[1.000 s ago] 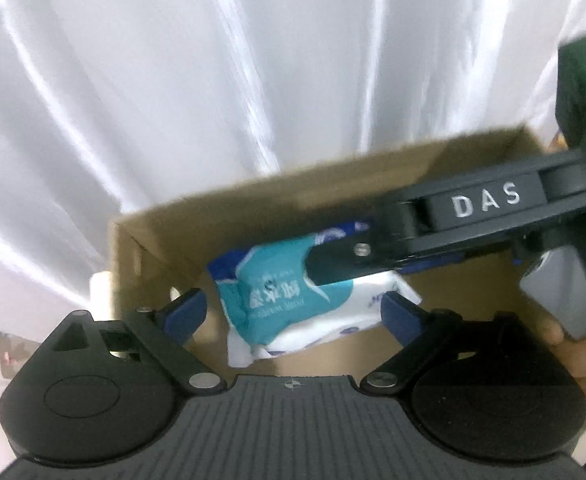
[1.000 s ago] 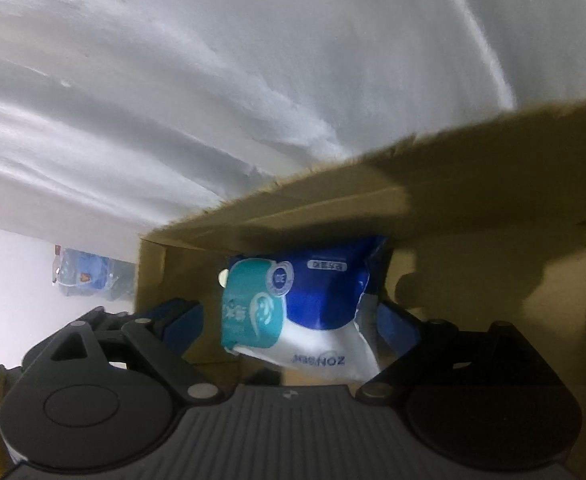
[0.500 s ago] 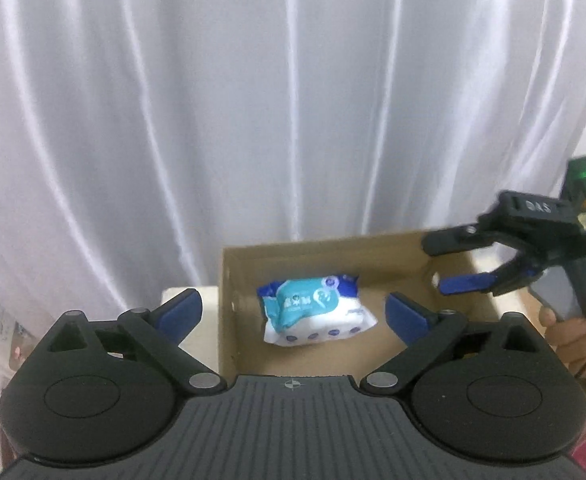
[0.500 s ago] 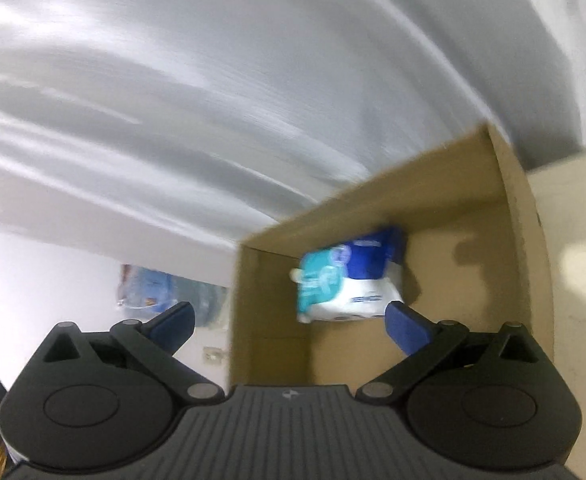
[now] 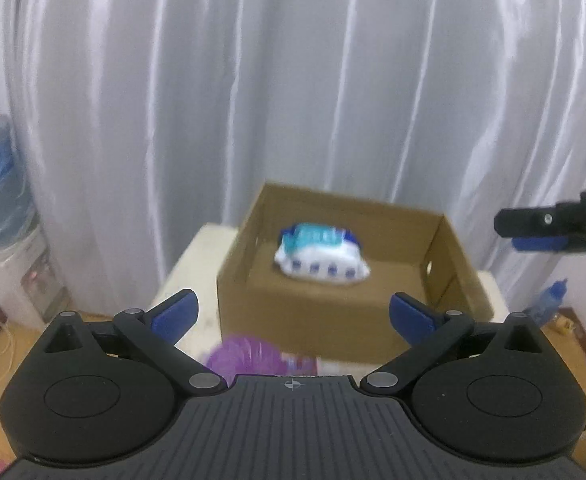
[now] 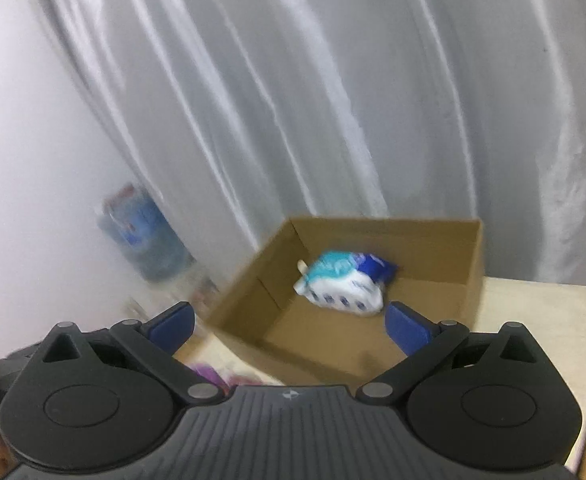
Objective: Organize objects
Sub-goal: 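Open the right gripper to release the wipes pack and withdraw, then move the right gripper onto the purple-lidded jar and close on it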
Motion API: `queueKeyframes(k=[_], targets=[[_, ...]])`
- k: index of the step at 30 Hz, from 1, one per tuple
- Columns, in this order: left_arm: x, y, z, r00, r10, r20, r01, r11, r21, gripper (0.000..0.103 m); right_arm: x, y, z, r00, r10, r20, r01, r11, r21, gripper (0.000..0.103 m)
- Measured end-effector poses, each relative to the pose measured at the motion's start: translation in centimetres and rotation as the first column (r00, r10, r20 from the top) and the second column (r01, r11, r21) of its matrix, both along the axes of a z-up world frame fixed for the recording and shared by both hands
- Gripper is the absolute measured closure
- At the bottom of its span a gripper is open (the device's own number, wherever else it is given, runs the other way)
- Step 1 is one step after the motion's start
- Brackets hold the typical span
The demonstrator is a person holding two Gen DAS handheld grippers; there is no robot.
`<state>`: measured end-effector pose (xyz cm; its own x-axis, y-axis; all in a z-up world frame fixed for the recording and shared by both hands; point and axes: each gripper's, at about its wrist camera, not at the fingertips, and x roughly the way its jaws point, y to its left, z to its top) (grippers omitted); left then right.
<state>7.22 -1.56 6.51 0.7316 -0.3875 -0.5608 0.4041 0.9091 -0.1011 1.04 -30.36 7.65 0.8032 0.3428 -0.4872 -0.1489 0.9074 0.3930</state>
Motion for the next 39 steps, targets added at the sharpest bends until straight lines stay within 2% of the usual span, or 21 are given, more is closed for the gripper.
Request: queueKeyframes(k=[4, 6, 9, 11, 15, 19, 22, 24, 27, 32, 36, 38, 39], targets=[[-2.0, 0.0, -2.3, 1.000, -0.002, -0.010, 0.002, 0.999, 0.039, 0.001, -1.8, 2.9, -1.3, 1.000, -0.023, 0.010, 0.025, 0.988, -0.155, 0.000], [-2.2, 0.1, -3.4, 0.998, -0.024, -0.054, 0.026, 0.999, 0.038, 0.001, -2.6, 4.0, -1.6, 1.000, -0.015, 0.004, 0.016, 0.984, -0.179, 0.000], [-2.6, 0.7, -4.4, 0.998, -0.021, -0.066, 0.024, 0.999, 0.046, 0.001, -2.9, 5.9, -2.1, 1.000, -0.007, -0.013, 0.004, 0.978, -0.208, 0.000], [-2.5, 1.1, -5.1, 0.998, -0.012, -0.065, 0.015, 0.999, 0.052, 0.001, -2.9, 7.4, -2.2, 1.000, -0.016, -0.012, 0.013, 0.965, -0.261, 0.000], [-2.1, 1.7, -5.8, 0.998, -0.009, -0.062, 0.013, 0.998, 0.057, 0.001, -2.8, 10.3, -2.0, 0.999, -0.021, 0.045, 0.037, 0.923, -0.383, 0.000], [-2.2, 2.3, -6.1, 1.000, -0.003, -0.025, 0.005, 0.997, 0.081, 0.001, -2.3, 11.9, -1.6, 0.994, -0.015, 0.105, 0.058, 0.905, -0.422, 0.000], [-2.0, 2.3, -6.7, 1.000, -0.005, -0.001, 0.005, 0.994, 0.107, 0.001, -1.8, 12.2, -1.5, 0.992, 0.001, 0.123, 0.047, 0.921, -0.387, 0.000], [-1.7, 2.3, -7.1, 1.000, -0.011, 0.019, 0.008, 0.992, 0.125, 0.001, -1.4, 12.2, -1.8, 0.993, 0.026, 0.111, 0.012, 0.946, -0.325, 0.000], [-1.2, 1.9, -7.9, 0.999, -0.028, 0.023, 0.024, 0.988, 0.153, 0.002, -0.2, 12.2, -3.0, 0.996, 0.070, 0.052, -0.057, 0.974, -0.219, 0.000], [-0.1, 1.2, -8.8, 0.999, -0.049, 0.024, 0.043, 0.980, 0.192, 0.005, 2.3, 12.6, -5.4, 0.993, 0.100, -0.059, -0.106, 0.987, -0.117, 0.000], [0.9, 1.0, -9.4, 0.999, -0.046, -0.004, 0.046, 0.978, 0.203, 0.009, 4.2, 12.7, -6.6, 0.984, 0.132, -0.119, -0.134, 0.991, -0.009, 0.000], [1.5, 1.0, -9.7, 0.999, -0.040, -0.023, 0.043, 0.978, 0.205, 0.016, 5.2, 13.0, -7.2, 0.980, 0.142, -0.141, -0.140, 0.990, 0.025, 0.002], [1.9, 1.1, -9.8, 0.998, -0.040, -0.038, 0.047, 0.978, 0.201, 0.023, 5.7, 13.1, -7.5, 0.977, 0.151, -0.153, -0.147, 0.988, 0.040, 0.004]])
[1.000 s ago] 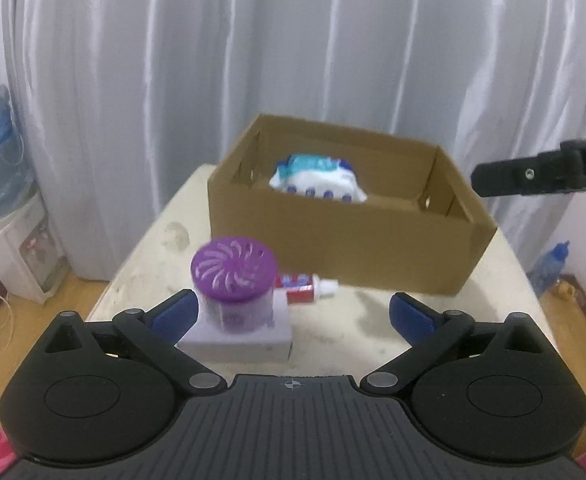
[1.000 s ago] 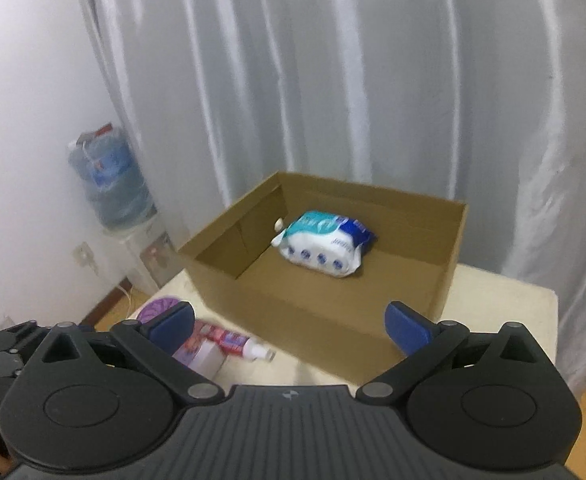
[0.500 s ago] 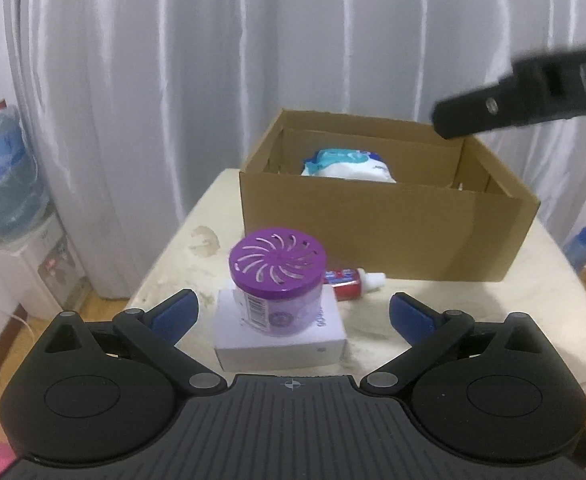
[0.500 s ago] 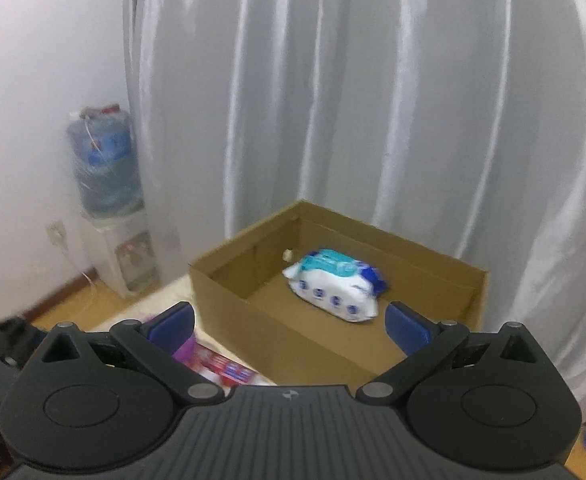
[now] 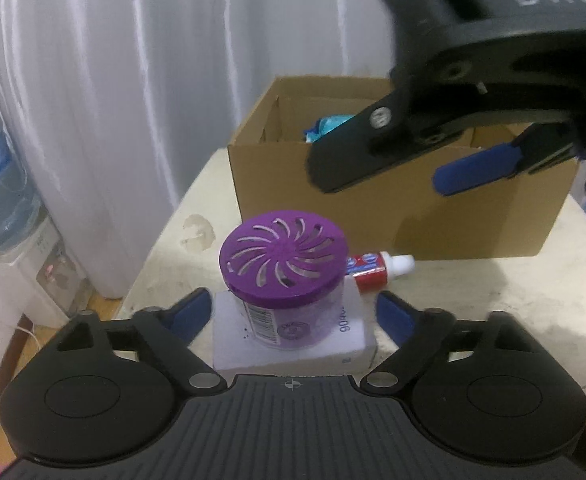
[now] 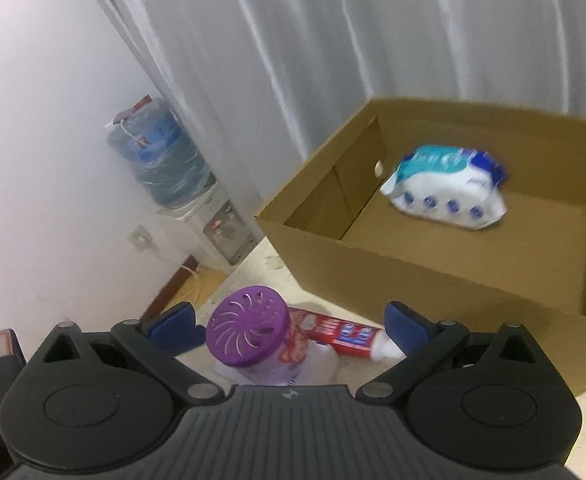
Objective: Organize objects
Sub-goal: 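Move the right gripper onto the purple-lidded jar and close on it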
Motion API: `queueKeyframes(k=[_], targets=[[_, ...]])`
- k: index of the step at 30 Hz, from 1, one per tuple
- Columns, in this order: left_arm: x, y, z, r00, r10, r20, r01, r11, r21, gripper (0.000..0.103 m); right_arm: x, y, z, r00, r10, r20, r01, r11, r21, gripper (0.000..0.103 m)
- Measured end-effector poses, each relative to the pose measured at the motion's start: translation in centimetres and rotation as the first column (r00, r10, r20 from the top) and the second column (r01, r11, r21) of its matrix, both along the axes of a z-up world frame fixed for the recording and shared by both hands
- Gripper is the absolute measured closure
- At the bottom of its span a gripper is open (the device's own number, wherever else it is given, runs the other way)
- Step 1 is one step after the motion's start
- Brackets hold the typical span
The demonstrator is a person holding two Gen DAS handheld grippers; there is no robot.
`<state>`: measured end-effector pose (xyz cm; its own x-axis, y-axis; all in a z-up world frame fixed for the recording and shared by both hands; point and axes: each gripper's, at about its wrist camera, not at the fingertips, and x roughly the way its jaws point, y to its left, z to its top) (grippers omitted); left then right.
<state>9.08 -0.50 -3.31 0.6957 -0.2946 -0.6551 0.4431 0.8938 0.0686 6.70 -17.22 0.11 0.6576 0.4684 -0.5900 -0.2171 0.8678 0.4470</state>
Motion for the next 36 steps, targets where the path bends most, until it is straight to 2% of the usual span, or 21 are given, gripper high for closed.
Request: queueKeyframes(k=[4, 7, 10, 17, 21, 24, 30, 36], targets=[[0.7, 0.3, -0.2, 0.999, 0.005, -0.036, -0.005, 1.000, -0.007, 0.033, 1.6, 0.6, -1.5, 0.998, 0.024, -0.055, -0.021, 0.998, 0.054, 0.011], [0.9, 0.6, -0.3, 0.998, 0.002, -0.057, -0.003, 1.000, -0.016, 0.037, 2.4, 1.0, -2.5, 0.995, 0.031, -0.092, -0.024, 0.997, 0.069, 0.020], [0.6, 0.6, -0.3, 0.998, 0.001, -0.059, -0.002, 1.000, -0.019, 0.038, 2.9, 1.0, -3.3, 0.991, 0.031, -0.130, -0.021, 0.997, 0.080, 0.032], [-0.3, 0.3, 0.0, 0.997, -0.007, -0.073, 0.005, 1.000, -0.027, 0.039, 2.7, 0.5, -3.8, 0.983, 0.061, -0.174, -0.035, 0.988, 0.148, 0.046], [-0.9, 0.4, 0.3, 0.996, -0.024, -0.091, 0.021, 0.999, -0.041, 0.039, 1.8, 0.5, -3.4, 0.983, 0.062, -0.175, -0.041, 0.992, 0.121, 0.046], [-1.4, 0.3, 0.2, 0.996, -0.027, -0.089, 0.024, 0.999, -0.041, 0.039, 1.4, 0.1, -3.6, 0.981, 0.066, -0.181, -0.041, 0.990, 0.136, 0.046], [-1.5, 0.0, -0.1, 0.995, -0.044, -0.095, 0.043, 0.999, -0.003, 0.034, 1.3, -0.1, -3.6, 0.981, 0.061, -0.185, -0.033, 0.989, 0.146, 0.046], [-1.6, -0.4, -0.1, 0.997, -0.047, -0.068, 0.048, 0.999, 0.011, 0.038, 1.4, -0.1, -3.7, 0.979, 0.060, -0.193, -0.030, 0.987, 0.156, 0.046]])
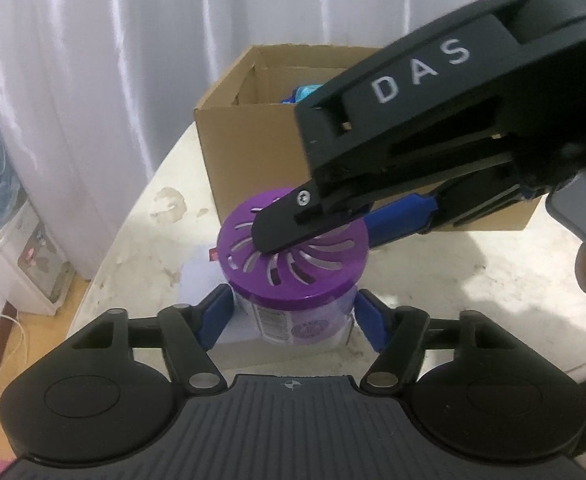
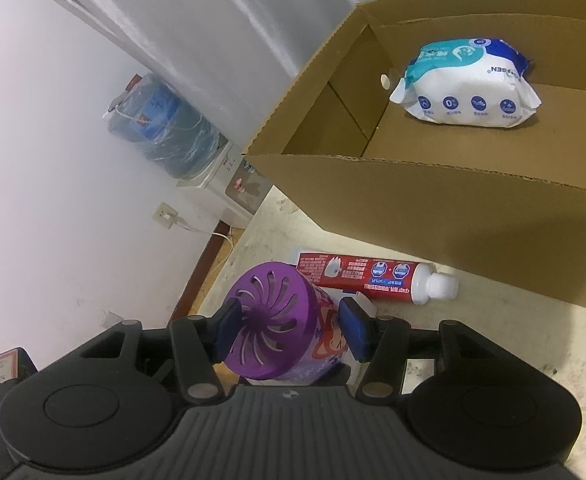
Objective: Organize objects
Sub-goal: 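Move the right gripper onto the purple-lidded jar and close on it, then hold the purple-lidded jar still in the closed right gripper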
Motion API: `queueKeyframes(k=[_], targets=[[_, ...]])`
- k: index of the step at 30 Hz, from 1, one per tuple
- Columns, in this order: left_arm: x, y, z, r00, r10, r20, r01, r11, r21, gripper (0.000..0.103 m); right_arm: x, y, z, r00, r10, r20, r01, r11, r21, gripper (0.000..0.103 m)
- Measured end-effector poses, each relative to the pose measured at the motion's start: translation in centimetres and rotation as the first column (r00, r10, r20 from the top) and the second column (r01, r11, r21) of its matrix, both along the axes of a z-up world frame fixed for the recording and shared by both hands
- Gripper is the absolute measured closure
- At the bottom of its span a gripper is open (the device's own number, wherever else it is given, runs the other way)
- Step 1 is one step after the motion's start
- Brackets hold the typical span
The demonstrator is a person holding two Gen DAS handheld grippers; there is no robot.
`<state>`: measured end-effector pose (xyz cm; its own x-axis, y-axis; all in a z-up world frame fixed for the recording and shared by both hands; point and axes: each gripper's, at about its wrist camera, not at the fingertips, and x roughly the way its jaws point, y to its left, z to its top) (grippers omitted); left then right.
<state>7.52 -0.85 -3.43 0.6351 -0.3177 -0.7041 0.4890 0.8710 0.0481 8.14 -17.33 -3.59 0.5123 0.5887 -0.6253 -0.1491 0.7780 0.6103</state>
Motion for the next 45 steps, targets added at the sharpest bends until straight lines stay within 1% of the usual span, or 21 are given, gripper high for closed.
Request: queueKeyframes(k=[7, 14, 20, 22, 24, 30, 38, 45], targets=[[-1.0, -0.4, 0.5, 1.000, -0.001, -0.001, 0.001, 1.000, 0.009, 0.039, -0.5, -0.1, 0.2, 1.000, 0.010, -0.008, -0.010, 1.000, -0.008, 0.046], [-0.4, -0.6, 0.8, 1.000, 0.001, -0.009, -0.001, 1.000, 0.024, 0.038, -0.6, -0.4, -0.1, 1.000, 0.006, -0.011, -0.006, 1.000, 0.011, 0.046], [-0.8, -1.3, 1.0, 1.000, 0.003, -0.005, -0.002, 0.999, 0.048, 0.034, -0.5, -0.6, -0.3, 1.000, 0.000, -0.019, 0.001, 1.000, 0.026, 0.046], [-1.1, -1.6, 1.1, 1.000, 0.007, 0.000, -0.007, 0.999, 0.052, 0.035, -0.5, -0.6, -0.3, 1.000, 0.000, -0.019, 0.000, 1.000, 0.026, 0.045], [-1.2, -1.6, 1.1, 1.000, 0.013, 0.007, -0.014, 0.998, 0.056, 0.037, -0.6, -0.6, -0.3, 1.000, -0.001, -0.019, 0.001, 1.000, 0.026, 0.045], [-1.6, -1.9, 1.5, 1.000, 0.018, 0.008, -0.018, 0.998, 0.059, 0.038, -0.6, -0.6, -0.4, 1.000, -0.005, -0.022, 0.006, 1.000, 0.031, 0.045], [-1.1, -1.8, 1.6, 1.000, 0.028, -0.003, -0.028, 0.998, 0.051, 0.038, -0.7, -0.6, -0.3, 1.000, 0.000, -0.017, 0.001, 1.000, 0.028, 0.045], [-1.2, -1.8, 1.8, 1.000, 0.030, 0.010, -0.030, 0.998, 0.050, 0.038, -0.9, -0.6, 0.0, 1.000, 0.000, -0.003, 0.000, 1.000, 0.029, 0.045]])
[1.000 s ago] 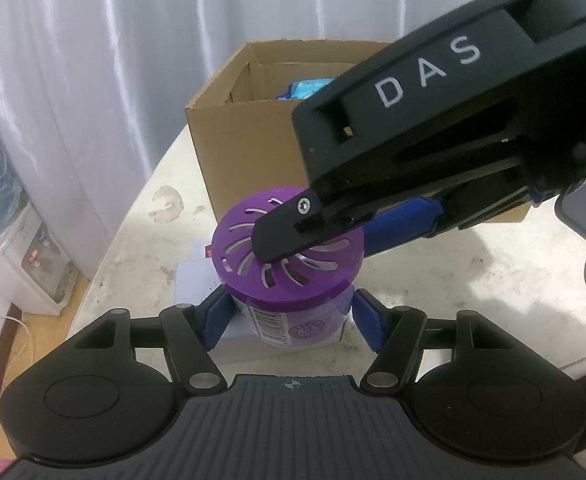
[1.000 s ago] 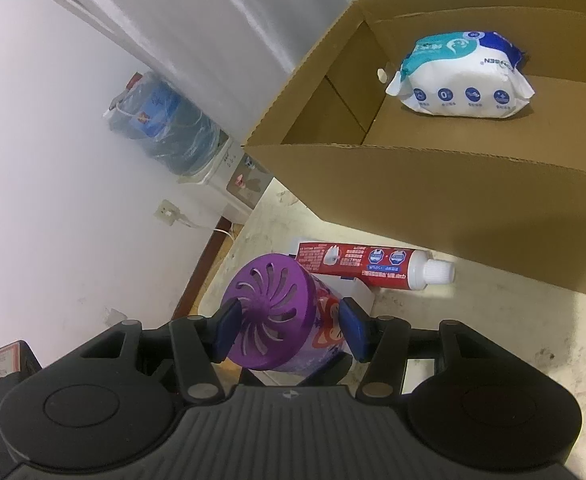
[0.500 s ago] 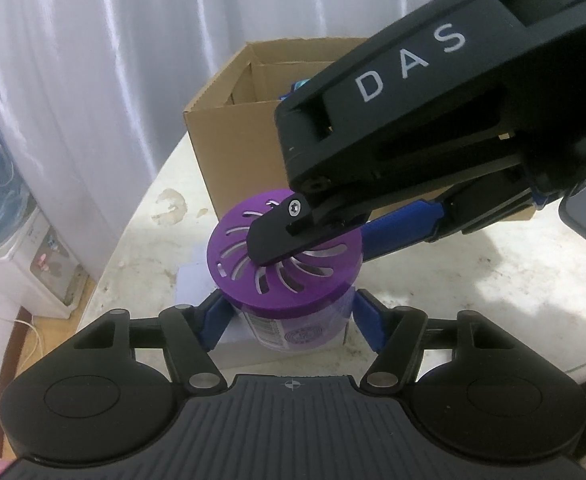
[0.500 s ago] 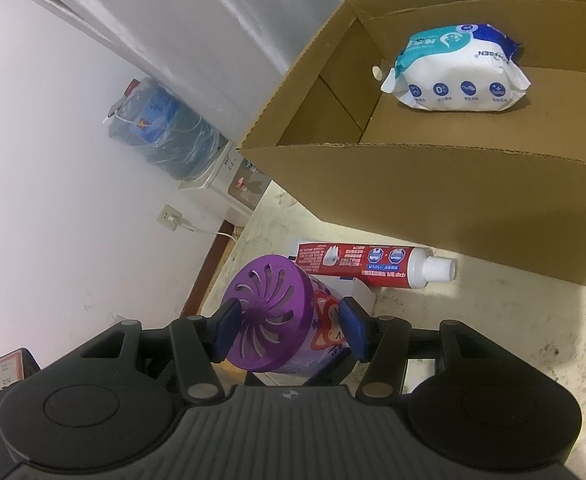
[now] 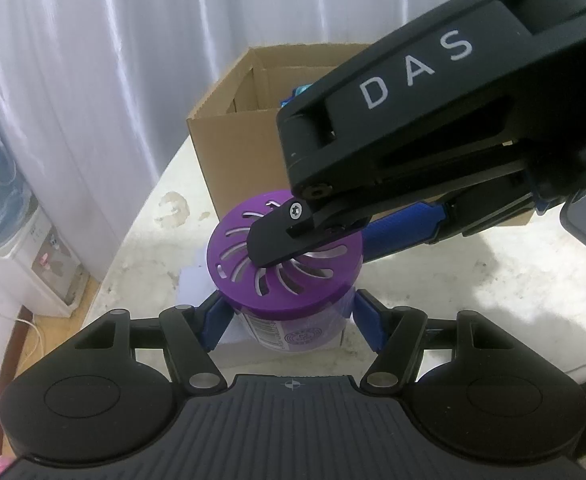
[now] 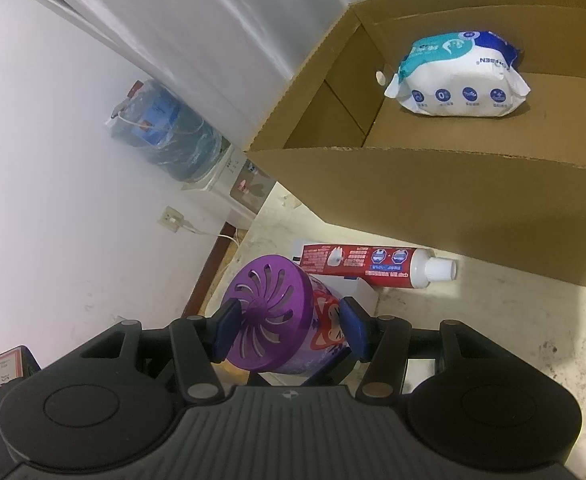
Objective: Organize objects
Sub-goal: 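Hold the purple-lidded jar still in the closed right gripper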
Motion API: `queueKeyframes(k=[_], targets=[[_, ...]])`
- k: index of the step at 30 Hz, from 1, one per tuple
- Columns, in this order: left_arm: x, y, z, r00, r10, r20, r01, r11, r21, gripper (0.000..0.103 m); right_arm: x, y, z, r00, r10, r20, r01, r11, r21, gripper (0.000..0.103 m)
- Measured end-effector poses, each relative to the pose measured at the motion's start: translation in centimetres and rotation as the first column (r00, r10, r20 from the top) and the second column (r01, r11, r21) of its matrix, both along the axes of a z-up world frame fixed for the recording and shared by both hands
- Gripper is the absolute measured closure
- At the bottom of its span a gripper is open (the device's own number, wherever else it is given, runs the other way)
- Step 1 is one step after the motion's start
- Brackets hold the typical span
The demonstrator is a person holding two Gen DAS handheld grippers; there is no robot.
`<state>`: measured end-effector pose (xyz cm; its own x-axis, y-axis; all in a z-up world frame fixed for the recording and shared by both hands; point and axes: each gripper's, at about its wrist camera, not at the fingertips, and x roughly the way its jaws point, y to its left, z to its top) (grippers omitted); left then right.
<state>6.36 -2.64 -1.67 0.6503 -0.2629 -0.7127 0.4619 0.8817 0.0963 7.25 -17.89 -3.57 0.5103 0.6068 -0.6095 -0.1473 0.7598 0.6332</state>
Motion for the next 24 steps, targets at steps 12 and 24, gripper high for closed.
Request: queueKeyframes(k=[12, 24], targets=[[-0.27, 0.30, -0.29, 1.000, -0.010, 0.014, 0.010, 1.000, 0.001, 0.038, -0.33, -0.21, 0.39, 1.000, -0.001, 0.015, 0.001, 1.000, 0.005, 0.045], [-0.49, 0.43, -0.30, 0.999, -0.023, 0.022, 0.023, 1.000, 0.003, 0.038, -0.52, -0.28, 0.58, 1.000, -0.003, 0.022, 0.003, 1.000, 0.005, 0.045]])
